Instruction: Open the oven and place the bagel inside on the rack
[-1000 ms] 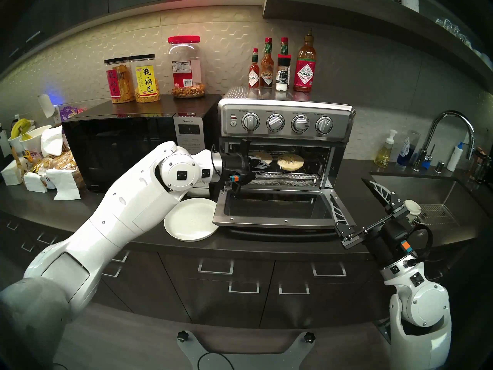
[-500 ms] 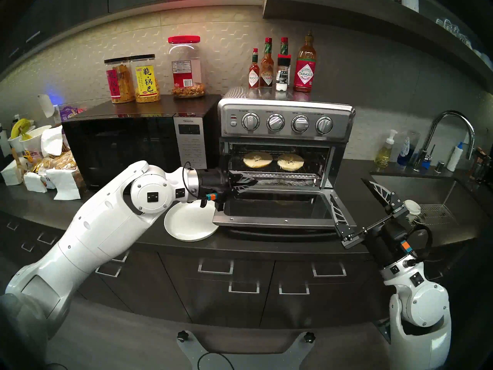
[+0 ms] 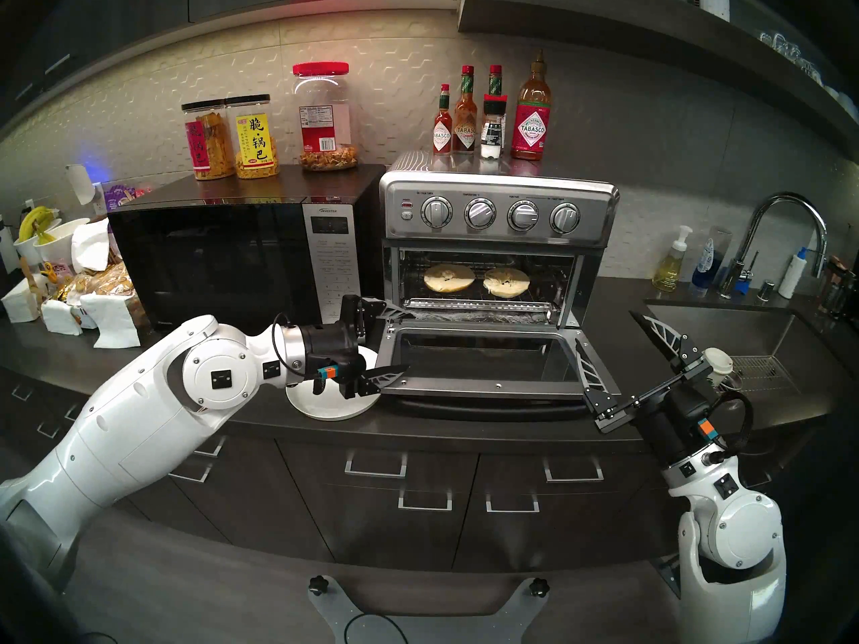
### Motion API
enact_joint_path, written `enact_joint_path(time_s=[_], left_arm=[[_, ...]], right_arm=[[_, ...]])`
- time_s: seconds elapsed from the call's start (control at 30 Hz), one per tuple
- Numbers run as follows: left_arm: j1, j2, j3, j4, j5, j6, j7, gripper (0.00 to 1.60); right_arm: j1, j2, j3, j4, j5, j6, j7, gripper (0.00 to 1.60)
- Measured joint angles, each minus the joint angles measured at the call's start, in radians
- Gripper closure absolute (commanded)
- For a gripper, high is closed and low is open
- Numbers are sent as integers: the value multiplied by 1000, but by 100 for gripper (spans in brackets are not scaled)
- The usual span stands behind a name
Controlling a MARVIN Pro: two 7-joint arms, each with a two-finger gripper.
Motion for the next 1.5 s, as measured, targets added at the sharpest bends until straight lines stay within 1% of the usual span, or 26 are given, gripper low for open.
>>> enact_joint_path(time_s=[0.2, 0.43, 0.6, 0.77, 1.17, 1.2, 1.37, 1.5], left_arm=[[71, 58, -22, -21, -58, 9, 86, 0], [157, 114, -55, -24, -122, 17, 191, 0], [224, 144, -81, -23, -168, 18, 272, 0], [290, 162, -112, -24, -215, 2, 351, 0], [414, 166, -207, -33, -324, -82, 544, 0], [429, 163, -222, -33, -340, -96, 570, 0], [478, 146, -268, -33, -386, -145, 648, 0], [531, 127, -308, -37, -422, -201, 723, 0]], right_arm=[[0, 0, 0, 1, 0, 0, 0, 0], [0, 0, 0, 1, 0, 0, 0, 0], [1, 0, 0, 2, 0, 0, 0, 0], [1, 0, 0, 3, 0, 0, 0, 0], [1, 0, 0, 5, 0, 0, 0, 0], [1, 0, 0, 5, 0, 0, 0, 0], [2, 0, 0, 5, 0, 0, 0, 0], [2, 0, 0, 5, 0, 0, 0, 0]])
